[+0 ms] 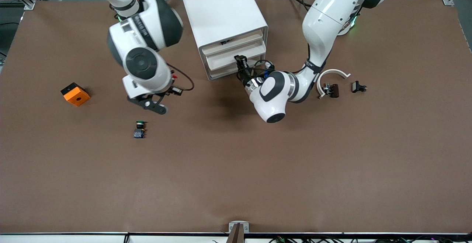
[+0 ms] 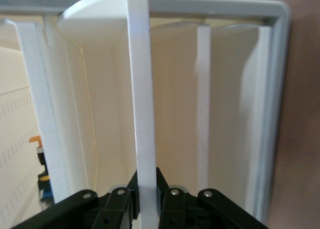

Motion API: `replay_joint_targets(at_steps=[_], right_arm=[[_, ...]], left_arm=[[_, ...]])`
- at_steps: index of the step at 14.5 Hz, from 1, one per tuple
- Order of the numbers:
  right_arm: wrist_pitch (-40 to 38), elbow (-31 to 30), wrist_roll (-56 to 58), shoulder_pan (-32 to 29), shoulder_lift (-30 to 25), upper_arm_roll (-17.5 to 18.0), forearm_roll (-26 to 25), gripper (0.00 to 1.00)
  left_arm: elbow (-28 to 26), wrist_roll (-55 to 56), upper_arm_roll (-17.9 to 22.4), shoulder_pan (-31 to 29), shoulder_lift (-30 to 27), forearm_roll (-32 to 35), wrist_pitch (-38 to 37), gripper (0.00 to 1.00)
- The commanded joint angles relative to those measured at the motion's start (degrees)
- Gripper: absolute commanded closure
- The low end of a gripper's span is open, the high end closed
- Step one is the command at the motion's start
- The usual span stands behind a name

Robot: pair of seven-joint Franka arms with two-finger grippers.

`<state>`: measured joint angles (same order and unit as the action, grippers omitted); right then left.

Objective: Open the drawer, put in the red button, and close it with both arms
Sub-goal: 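Carry the red button over the open drawer with the right gripper, then lower the button into the drawer while the left gripper draws back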

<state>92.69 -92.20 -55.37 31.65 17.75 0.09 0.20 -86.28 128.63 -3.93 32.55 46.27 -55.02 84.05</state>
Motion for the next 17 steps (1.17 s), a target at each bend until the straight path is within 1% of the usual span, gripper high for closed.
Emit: replay_joint_targets(at_steps=[1,2,4,5,6,7,8,11,14,15,17], right_arm=[[-0.4,2.2,-6.7,3.2,0.7,-0.5,0.9,0.6],[0.2,2.3,-8.9,4.5,0.8,-0.6,2.4,0.6],[2.3,2.9,-14.5,5.8,0.8,-0.6,6.9,0.6],[3.3,3.0,-17.0,6.8,0.9,-0.6,7.7,0.6],[4.4,3.0,-19.7,8.7,1.0,-0.6,7.7,0.6],[5.8,3.0,-22.4,10.4,1.1,-0.7,7.6,0.6],[7.2,3.0,-25.0,11.6,1.5,-0.7,7.7,0.6],[10.7,3.0,-29.5,14.9,3.1,-0.7,7.4,0.6],[14.3,2.8,-34.2,16.7,4.7,-0.7,7.5,0.6],[14.9,2.6,-35.7,17.5,5.3,-0.7,7.5,0.6],[15.8,2.5,-38.0,17.7,6.2,-0.7,7.6,0.6]], left_arm=[[3.6,-0.9,3.9,0.1,1.2,-0.4,1.2,1.0],[4.4,-1.0,5.1,-0.4,1.5,-0.4,1.4,1.0],[6.0,-1.5,5.2,-2.1,2.2,-0.4,1.6,0.99],[7.0,-2.0,5.2,-2.4,2.7,-0.4,1.8,0.93],[7.5,-2.3,5.2,-2.8,2.9,-0.4,1.9,0.79],[7.5,-2.9,5.2,-3.2,2.8,-0.4,2.3,0.34],[7.7,-3.2,5.2,-3.3,2.6,-0.4,2.3,0.0],[8.9,-3.5,5.3,-4.6,2.3,-0.4,2.3,0.0],[12.4,-3.5,5.9,-6.6,1.9,0.3,2.1,0.0],[13.6,-3.5,6.7,-7.6,1.9,0.3,2.1,0.0],[15.3,-5.9,10.3,-7.9,1.8,0.3,2.2,0.0]])
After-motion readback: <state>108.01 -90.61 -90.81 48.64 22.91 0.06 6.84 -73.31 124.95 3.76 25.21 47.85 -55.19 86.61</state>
